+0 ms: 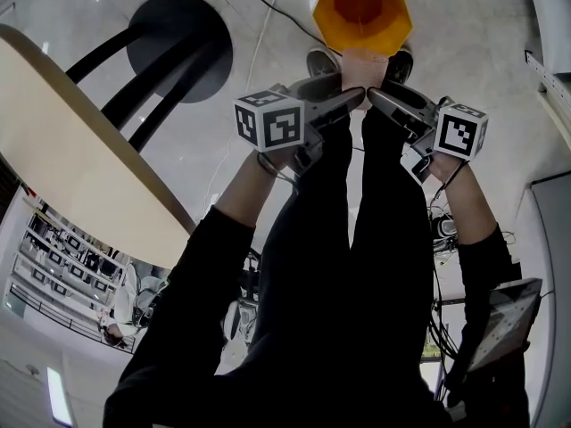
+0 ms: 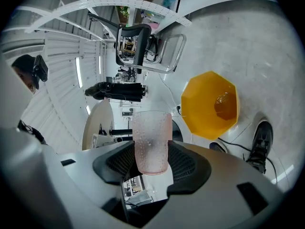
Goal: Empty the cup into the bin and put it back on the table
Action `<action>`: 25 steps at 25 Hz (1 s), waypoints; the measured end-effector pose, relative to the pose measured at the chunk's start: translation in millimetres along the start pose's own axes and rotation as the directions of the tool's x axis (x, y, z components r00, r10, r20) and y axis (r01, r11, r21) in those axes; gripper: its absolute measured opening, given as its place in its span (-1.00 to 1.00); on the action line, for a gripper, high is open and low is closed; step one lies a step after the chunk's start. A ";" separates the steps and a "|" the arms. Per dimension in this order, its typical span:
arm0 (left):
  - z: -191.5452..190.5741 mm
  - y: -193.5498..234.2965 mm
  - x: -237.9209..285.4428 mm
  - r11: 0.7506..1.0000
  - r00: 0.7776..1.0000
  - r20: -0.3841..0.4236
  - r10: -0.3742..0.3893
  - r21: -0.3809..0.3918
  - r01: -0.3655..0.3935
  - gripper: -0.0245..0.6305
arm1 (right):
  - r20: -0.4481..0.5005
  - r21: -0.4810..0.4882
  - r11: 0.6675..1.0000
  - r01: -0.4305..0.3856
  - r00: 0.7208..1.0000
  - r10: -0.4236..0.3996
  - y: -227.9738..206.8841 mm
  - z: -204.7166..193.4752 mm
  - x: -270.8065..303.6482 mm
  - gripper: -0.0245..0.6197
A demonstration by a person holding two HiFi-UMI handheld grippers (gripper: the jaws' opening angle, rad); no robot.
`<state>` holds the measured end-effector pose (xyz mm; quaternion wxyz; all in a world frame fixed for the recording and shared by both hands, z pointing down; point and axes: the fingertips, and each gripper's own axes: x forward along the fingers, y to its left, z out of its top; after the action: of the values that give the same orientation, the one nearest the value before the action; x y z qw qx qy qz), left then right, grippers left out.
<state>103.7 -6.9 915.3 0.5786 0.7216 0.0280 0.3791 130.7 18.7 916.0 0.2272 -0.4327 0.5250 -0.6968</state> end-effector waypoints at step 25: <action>-8.6 2.0 10.1 0.977 0.999 -0.046 -0.004 -0.211 -0.006 -0.14 | -0.063 0.108 0.992 0.064 0.996 -0.057 -11.4 0.3 -4.6 -0.23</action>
<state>105.1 4.3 922.6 0.6511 0.6471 0.0006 0.3967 134.9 26.1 924.9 0.2136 -0.4144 0.4790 -0.7438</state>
